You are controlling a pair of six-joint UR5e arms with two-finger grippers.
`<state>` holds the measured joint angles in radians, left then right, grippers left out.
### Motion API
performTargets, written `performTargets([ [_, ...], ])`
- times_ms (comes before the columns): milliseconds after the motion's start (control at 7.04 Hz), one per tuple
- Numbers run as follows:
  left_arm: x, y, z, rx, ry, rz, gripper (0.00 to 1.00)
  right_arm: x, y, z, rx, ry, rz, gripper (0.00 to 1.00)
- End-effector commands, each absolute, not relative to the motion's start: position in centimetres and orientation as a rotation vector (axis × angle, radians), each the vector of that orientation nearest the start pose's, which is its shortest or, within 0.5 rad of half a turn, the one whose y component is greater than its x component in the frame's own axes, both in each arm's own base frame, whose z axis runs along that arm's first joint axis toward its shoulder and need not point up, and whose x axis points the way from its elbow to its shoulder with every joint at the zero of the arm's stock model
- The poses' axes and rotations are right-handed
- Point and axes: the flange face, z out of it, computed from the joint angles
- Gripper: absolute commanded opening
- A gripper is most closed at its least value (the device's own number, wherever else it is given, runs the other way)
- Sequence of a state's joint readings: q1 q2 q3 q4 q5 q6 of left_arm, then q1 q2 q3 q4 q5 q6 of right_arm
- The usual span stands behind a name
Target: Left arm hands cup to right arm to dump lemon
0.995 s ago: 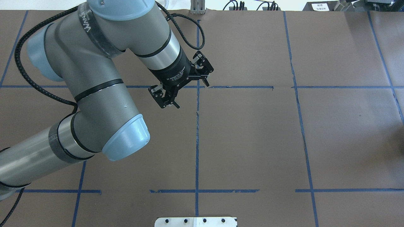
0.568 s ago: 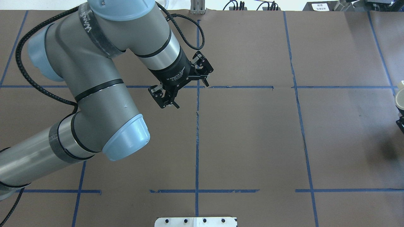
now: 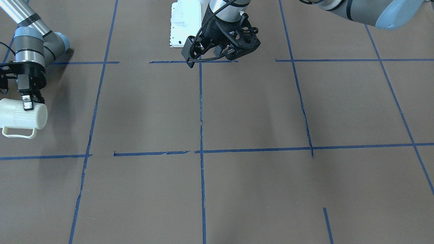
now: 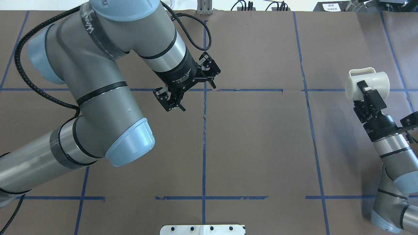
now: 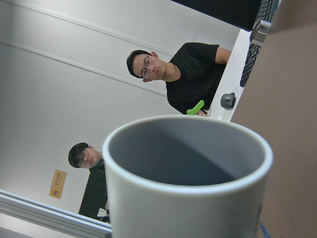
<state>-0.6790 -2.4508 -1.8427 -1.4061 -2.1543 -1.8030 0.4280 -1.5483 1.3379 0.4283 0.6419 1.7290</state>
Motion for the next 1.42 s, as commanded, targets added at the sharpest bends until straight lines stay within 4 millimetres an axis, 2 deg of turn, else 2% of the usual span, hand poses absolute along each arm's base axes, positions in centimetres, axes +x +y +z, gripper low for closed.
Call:
performTargets([
  [0,42.7,-44.7,3.8,-0.295,1.061,-0.54,1.0,-35.4,-39.4,47.4,1.086,-1.358,1.037,0.46],
  [142,42.8,-44.8,3.9,-0.282,1.062,-0.537,1.0,-37.3,-39.2,44.8,1.134,-1.294,0.947,0.46],
  [284,42.7,-45.0,3.7,-0.257,1.069,-0.533,1.0,-39.6,-38.9,43.2,1.182,-1.205,0.833,0.46],
  [426,42.8,-45.1,3.5,-0.233,1.076,-0.54,1.0,-43.2,-38.7,39.4,1.223,-1.142,0.751,0.46],
  [711,42.8,-45.3,2.7,-0.208,1.095,-0.54,1.0,-50.1,-35.2,34.5,1.277,-0.979,0.578,0.48],
  [853,43.4,-45.9,2.1,-0.189,1.09,-0.533,1.0,-52.9,-33.2,32.5,1.311,-0.883,0.495,0.48],
  [995,44.8,-46.5,1.8,-0.195,1.071,-0.533,1.0,-54.5,-32.6,30.8,1.323,-0.82,0.448,0.48],
  [1279,45.3,-46.4,1.5,-0.196,1.068,-0.527,1.0,-56.8,-32.2,28.5,1.329,-0.726,0.36,0.47],
])
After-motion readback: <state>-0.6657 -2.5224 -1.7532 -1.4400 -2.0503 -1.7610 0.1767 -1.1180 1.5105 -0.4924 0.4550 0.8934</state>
